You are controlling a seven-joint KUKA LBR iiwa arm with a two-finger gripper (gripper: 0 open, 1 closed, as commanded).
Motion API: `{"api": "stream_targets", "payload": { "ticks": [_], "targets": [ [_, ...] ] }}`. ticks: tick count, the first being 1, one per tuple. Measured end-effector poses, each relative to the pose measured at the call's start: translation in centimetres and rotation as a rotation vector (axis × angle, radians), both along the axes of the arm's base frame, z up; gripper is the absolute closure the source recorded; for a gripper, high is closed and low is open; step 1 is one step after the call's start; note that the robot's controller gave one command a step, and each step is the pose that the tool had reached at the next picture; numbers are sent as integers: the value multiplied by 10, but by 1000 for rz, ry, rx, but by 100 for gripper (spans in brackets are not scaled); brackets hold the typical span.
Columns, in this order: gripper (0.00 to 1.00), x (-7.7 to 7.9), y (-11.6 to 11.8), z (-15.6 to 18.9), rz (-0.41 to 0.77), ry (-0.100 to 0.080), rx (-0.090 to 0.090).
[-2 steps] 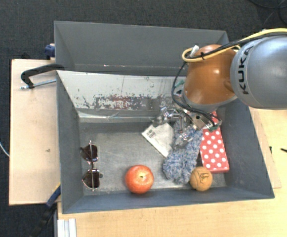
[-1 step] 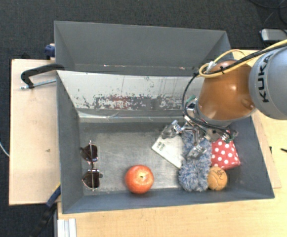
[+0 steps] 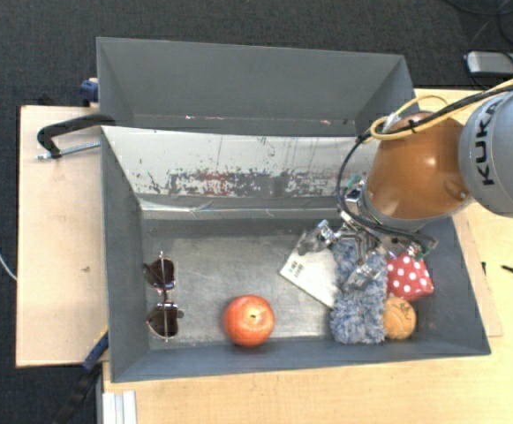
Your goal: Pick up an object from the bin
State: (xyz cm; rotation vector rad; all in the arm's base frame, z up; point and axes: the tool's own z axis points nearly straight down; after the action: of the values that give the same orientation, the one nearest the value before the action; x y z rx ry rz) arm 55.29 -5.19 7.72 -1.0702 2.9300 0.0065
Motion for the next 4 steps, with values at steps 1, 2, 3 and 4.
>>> {"api": "stream_targets", "payload": {
  "ticks": [1, 2, 3, 4],
  "targets": [
    [100, -29, -29, 0, 201, 1, -10],
    [100, -29, -29, 0, 201, 1, -10],
    [100, -30, -29, 4, 201, 5, -9],
    [100, -30, -28, 18, 200, 10, -10]
  ]
}}
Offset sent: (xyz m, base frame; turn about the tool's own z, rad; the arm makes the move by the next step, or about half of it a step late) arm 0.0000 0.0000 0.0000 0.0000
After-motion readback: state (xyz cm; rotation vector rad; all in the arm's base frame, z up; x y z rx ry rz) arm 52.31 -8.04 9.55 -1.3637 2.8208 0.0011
